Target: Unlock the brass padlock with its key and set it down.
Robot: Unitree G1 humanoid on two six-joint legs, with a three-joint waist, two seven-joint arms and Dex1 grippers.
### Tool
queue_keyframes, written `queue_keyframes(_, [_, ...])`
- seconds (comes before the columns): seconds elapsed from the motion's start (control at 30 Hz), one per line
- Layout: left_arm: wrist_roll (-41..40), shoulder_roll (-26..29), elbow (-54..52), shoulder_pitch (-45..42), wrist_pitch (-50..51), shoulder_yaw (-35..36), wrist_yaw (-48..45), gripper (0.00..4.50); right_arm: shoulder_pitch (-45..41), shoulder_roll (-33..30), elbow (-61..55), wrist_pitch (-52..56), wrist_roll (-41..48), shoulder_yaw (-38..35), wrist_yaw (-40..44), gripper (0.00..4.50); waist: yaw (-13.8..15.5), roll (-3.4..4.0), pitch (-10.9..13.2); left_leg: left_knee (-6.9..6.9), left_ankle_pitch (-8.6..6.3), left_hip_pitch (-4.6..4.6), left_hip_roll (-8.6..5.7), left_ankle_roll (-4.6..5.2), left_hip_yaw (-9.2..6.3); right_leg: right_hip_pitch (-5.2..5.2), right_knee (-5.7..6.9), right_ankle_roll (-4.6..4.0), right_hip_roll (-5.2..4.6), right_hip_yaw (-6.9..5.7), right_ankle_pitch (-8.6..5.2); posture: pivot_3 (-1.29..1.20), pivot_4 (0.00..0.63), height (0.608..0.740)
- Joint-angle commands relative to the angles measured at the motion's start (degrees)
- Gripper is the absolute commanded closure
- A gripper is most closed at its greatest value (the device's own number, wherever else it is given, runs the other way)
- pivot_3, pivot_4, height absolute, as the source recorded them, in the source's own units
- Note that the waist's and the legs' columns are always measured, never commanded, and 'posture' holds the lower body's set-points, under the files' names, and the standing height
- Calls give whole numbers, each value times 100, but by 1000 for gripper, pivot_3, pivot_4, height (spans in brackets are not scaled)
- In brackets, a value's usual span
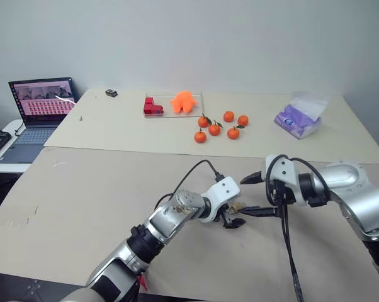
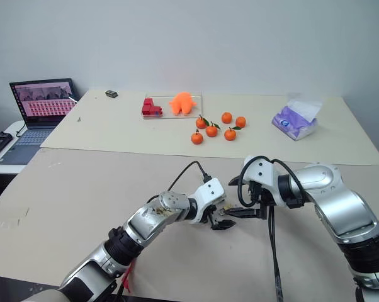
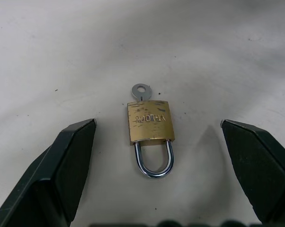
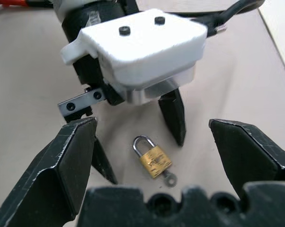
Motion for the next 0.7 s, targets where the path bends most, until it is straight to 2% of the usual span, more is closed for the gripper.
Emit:
queue_keyframes(0.03, [118, -31, 228, -8, 182, 27, 75, 529, -207, -81, -100, 18, 55, -83, 20, 0, 2, 0, 0, 2, 0, 1, -5, 0, -2, 0, 0, 0, 0, 0, 0, 0, 150, 673])
queue_keyframes(0.07, [125, -47, 248, -8, 195, 23, 58, 618, -228, -86, -100, 27, 64, -82, 25, 0, 1, 0, 0, 5, 0, 5, -7, 0, -4, -2, 0, 0, 0, -1, 0, 0, 150, 673])
queue_keyframes(0.2, [174, -84, 298, -12, 194, -35, 6, 2307, -306, -133, -130, 53, 108, -91, 43, 0, -1, 0, 0, 3, -1, -4, -11, 2, -16, 0, 0, -1, 1, -1, 0, 0, 150, 673])
queue_keyframes(0.27, [197, -96, 322, -24, 180, -38, 1, 2891, -303, -157, -137, 49, 120, -105, 50, 0, 1, 1, 0, 3, -4, -5, -14, 6, -20, -1, 0, -1, 2, -1, 0, 0, 150, 673])
queue_keyframes(0.3, [207, -98, 326, -28, 173, -39, -4, 3389, -299, -165, -142, 48, 121, -111, 53, 0, 4, 1, 0, 3, -6, -8, -15, 10, -20, 0, 0, -1, 1, 0, 0, 0, 150, 673])
queue_keyframes(0.33, [236, -94, 332, -37, 146, -45, -6, 3664, -295, -174, -142, 42, 118, -113, 57, 0, 7, 1, 0, 4, -6, -15, -16, 11, -22, 2, 0, 0, 1, 0, 0, 0, 150, 673])
queue_keyframes(0.53, [306, -14, 327, -87, -119, 68, -73, 3676, -287, -170, -132, 19, 86, -84, 51, 0, 17, 1, 0, 5, -7, -15, -30, 12, -28, 4, -1, 3, -13, -1, -2, 0, 150, 673])
queue_keyframes(0.7, [100, 674, -80, -41, -495, 353, -795, 3676, -242, -178, -122, -1, 71, -49, 77, 0, -28, 2, 1, 0, -7, -19, -28, 12, -32, 4, 2, 4, -10, 0, -3, 0, 150, 673])
